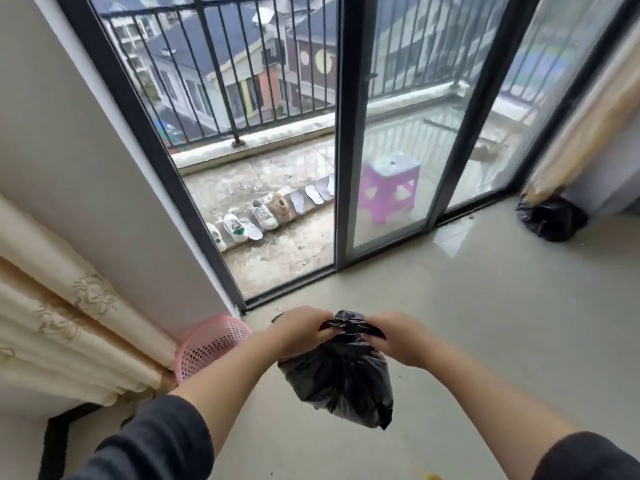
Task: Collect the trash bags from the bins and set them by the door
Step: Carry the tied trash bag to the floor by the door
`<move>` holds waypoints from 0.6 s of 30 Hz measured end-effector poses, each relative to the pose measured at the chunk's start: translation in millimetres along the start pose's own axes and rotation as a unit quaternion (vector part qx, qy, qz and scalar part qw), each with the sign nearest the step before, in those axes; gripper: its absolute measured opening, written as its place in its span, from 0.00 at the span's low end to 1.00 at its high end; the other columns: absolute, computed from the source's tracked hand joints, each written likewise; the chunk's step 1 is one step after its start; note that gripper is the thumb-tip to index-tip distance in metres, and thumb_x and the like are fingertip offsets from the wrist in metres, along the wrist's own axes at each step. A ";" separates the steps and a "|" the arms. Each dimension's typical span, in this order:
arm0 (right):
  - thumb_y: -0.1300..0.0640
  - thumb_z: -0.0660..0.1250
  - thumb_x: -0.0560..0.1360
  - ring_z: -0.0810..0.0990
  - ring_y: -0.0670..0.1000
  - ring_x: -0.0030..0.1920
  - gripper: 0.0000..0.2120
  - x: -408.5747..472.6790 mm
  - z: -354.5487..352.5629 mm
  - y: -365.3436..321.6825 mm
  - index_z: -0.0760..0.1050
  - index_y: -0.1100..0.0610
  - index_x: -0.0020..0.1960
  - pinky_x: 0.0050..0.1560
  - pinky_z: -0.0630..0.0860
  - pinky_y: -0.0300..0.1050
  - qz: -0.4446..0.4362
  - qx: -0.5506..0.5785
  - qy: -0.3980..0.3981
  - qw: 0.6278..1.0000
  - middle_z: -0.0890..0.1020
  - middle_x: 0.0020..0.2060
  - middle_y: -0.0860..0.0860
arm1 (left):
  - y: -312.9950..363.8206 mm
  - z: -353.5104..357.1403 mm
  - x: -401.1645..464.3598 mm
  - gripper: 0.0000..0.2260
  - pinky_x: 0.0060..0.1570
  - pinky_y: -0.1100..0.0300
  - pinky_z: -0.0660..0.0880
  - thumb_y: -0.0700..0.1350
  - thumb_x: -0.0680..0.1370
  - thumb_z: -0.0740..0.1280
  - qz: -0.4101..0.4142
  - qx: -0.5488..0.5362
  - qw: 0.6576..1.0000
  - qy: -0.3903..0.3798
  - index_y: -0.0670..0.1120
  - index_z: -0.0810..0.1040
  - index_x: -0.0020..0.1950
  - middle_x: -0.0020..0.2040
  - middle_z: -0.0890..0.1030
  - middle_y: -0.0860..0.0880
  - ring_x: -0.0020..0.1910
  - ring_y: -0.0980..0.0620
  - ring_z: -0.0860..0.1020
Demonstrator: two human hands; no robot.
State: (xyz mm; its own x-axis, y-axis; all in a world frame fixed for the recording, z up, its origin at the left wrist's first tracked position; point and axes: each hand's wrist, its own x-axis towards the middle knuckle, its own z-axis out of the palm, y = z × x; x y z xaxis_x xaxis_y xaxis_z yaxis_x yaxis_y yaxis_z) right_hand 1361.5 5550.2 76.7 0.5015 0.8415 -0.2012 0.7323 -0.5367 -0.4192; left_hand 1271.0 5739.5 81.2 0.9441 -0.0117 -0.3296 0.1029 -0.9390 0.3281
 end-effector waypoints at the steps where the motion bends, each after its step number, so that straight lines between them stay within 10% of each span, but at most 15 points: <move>1: 0.52 0.60 0.78 0.78 0.58 0.52 0.12 -13.8 -3.9 1.7 0.75 0.57 0.55 0.48 0.72 0.48 0.020 0.004 0.010 1.000 0.81 0.51 0.56 | 11.4 -2.3 3.8 0.14 0.46 0.53 0.74 0.54 0.80 0.58 0.016 0.013 1.000 -0.002 0.46 0.76 0.56 0.49 0.81 0.45 0.48 0.44 0.78; 18: 0.50 0.60 0.78 0.79 0.58 0.48 0.12 -417.1 32.5 100.7 0.75 0.58 0.52 0.45 0.73 0.48 0.365 0.109 0.154 0.912 0.82 0.47 0.57 | 383.0 125.1 20.9 0.13 0.46 0.53 0.74 0.53 0.79 0.60 0.346 0.111 0.924 -0.121 0.44 0.76 0.50 0.47 0.81 0.43 0.47 0.42 0.78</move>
State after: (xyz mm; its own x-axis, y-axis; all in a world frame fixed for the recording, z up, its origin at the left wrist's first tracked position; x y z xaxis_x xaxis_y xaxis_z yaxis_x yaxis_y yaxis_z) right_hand 1211.0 5147.2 89.7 0.9491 0.1886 -0.2522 0.0592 -0.8934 -0.4454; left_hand 1291.0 5336.6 89.2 0.6591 -0.6867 -0.3067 -0.5910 -0.7251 0.3536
